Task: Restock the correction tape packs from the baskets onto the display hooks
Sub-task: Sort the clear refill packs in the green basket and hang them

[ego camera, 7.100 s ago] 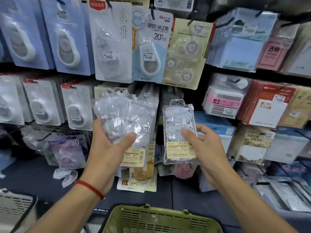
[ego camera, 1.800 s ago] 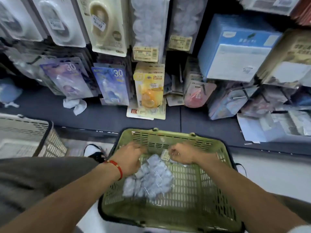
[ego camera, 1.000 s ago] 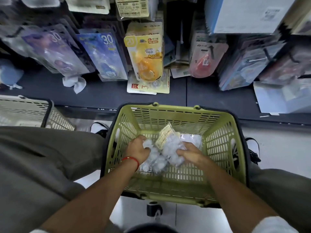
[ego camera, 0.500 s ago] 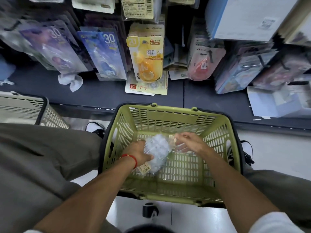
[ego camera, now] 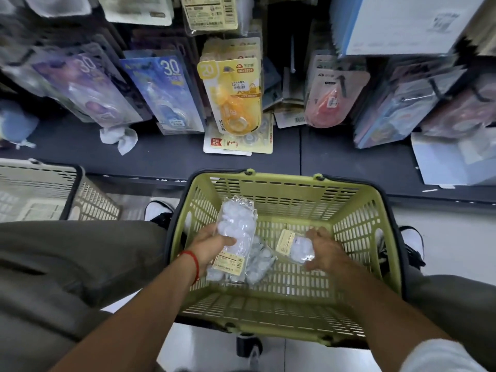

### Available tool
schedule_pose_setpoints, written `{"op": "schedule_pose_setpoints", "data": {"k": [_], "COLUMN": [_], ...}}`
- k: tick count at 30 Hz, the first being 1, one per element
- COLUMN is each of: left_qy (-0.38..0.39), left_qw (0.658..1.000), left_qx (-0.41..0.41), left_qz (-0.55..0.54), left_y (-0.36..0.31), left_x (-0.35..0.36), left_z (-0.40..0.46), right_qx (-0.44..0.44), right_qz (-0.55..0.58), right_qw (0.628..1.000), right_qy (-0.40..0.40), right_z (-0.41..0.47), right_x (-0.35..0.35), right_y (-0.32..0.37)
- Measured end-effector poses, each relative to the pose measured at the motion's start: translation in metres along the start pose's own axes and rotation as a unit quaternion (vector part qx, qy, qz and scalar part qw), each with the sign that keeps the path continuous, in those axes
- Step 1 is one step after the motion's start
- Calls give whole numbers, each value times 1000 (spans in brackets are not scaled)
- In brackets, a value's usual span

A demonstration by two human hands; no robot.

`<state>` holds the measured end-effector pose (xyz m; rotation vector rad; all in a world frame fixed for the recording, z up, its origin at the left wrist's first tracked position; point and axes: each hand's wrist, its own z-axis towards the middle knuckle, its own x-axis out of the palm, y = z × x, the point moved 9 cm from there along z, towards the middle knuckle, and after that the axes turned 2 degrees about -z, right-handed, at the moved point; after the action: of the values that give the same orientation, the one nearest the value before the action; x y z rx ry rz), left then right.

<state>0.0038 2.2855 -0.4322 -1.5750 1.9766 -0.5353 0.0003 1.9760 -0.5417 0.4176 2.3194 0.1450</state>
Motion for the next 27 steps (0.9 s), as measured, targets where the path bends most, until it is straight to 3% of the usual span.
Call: {"op": "schedule_pose_setpoints", "data": {"k": [3, 9, 11, 15, 20, 23, 25, 27], "left_qy": [-18, -26, 14, 115, 181, 174, 148, 130], "left_qw": [997, 982, 987, 987, 959, 945, 940, 931], "left_qx": [31, 103, 102, 108, 195, 224, 247, 278], "left_qz": [72, 157, 123, 4, -98, -160, -182, -198], "left_y": [-9, -45, -56, -77, -123, -155, -182, -213], "left_x": [6, 30, 44, 68, 69, 50, 30, 11], "left_z": [2, -19, -31, -55, -101, -122, -136, -150], "right_qx": [-85, -213, -242, -280, -327, -282, -215, -186], "right_qz": [18, -70, -86, -174, -105, -29, 89, 214], "right_qw": [990, 965, 962, 939, 903, 866, 874, 898], "right_qy": [113, 135, 94, -99, -259, -412, -426, -336], "right_z": [-29, -109, -137, -181, -228, -245, -244, -235], "right_x": [-25, -117, -152, -220, -276, -315, -328, -321], "right_y": [17, 88, 114, 153, 172, 159, 142, 142]}}
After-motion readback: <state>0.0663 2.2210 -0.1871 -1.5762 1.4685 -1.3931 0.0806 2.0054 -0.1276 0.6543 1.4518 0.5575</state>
